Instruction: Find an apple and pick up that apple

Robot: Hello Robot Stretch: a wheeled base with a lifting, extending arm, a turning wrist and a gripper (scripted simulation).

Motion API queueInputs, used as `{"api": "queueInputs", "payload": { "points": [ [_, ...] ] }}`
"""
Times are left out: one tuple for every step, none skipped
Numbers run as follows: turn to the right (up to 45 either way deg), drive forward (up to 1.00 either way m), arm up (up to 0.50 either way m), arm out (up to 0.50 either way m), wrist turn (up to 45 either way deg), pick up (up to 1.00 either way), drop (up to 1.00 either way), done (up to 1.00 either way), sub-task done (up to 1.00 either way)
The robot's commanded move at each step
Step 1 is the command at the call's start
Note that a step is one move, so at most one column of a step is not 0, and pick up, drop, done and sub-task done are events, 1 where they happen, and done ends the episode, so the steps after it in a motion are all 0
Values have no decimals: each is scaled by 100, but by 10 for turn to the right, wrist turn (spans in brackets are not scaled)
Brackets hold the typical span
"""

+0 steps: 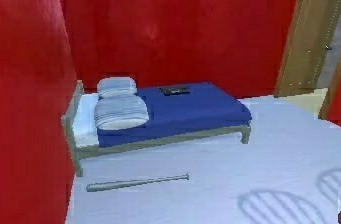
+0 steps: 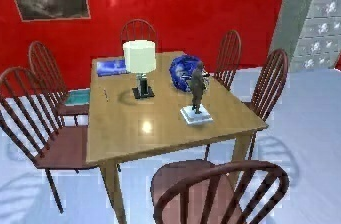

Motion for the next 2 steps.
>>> {"api": "queueInputs", "payload": {
  "points": [
    [240, 0, 0, 0, 0, 0, 0, 0, 0],
    [0, 100, 0, 0, 0, 0, 0, 0, 0]
  ]
}}
